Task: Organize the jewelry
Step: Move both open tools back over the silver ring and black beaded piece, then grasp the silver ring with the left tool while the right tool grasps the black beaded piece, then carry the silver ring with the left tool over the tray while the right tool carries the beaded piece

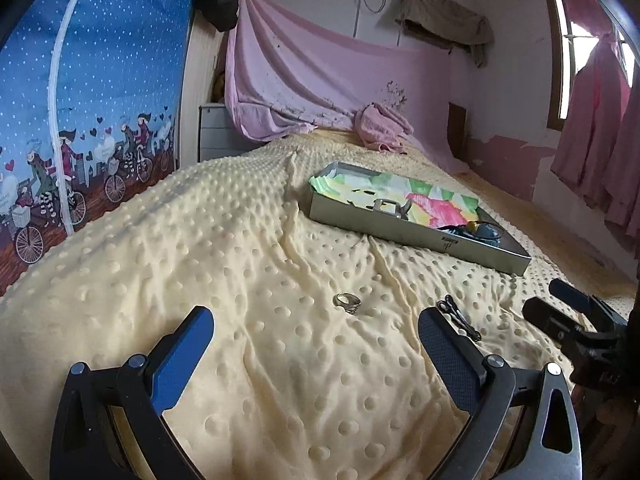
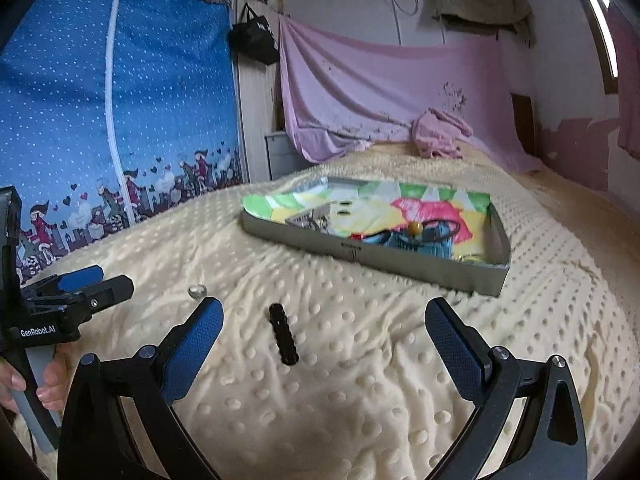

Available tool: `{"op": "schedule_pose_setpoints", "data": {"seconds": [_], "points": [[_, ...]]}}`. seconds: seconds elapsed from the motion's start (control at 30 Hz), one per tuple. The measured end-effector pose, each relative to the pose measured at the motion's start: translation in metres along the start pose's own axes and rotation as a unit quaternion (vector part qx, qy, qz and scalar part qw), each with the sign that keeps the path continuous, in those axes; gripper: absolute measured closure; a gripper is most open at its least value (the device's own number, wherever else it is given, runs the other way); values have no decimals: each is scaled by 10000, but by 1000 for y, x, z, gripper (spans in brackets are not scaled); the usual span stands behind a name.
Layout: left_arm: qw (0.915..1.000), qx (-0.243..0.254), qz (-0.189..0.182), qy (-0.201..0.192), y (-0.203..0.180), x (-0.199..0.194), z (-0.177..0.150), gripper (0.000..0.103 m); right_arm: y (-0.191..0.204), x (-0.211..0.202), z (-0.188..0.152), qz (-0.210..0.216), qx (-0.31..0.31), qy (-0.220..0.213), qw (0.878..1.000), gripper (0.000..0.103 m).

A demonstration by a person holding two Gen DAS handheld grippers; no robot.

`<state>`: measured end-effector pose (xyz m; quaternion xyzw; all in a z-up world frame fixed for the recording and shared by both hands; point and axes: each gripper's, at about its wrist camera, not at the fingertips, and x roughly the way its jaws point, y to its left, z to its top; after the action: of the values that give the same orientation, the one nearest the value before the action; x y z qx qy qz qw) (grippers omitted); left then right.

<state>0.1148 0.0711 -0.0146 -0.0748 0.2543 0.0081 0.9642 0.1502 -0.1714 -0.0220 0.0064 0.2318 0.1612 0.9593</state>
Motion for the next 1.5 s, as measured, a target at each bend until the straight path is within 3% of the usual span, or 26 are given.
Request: {"op": "schedule_pose_setpoints", "data": {"seconds": [0.23,0.3,0.43,0.57,0.77,1.0,1.2,1.5], "points": [[9995,33,-220,206,-4,27,10,1,6,29,-7,112,-102,559,9983,4],[9991,38,-333,240,-5,32,11,11,9,37,-9,194,-137,696,9973,5],[9971,127,-606,433,-10,47,12,35,12,52,-12,363,-185,913,9950,40],[9944,233,-787,671,-17,64,12,51,17,64,-13,551,-224,1049,9927,54],[9930,254,-692,925,-19,79,10,62,18,78,-12,697,-210,1126,9910,69],[9934,287,-521,978,-20,79,7,67,16,82,-15,788,-97,1151,9902,77],[9936,235,-443,1008,-17,80,6,83,22,82,-17,867,-232,1176,9890,88],[9942,210,-671,816,-19,69,4,83,20,79,-17,1045,-184,1128,9879,91]]}}
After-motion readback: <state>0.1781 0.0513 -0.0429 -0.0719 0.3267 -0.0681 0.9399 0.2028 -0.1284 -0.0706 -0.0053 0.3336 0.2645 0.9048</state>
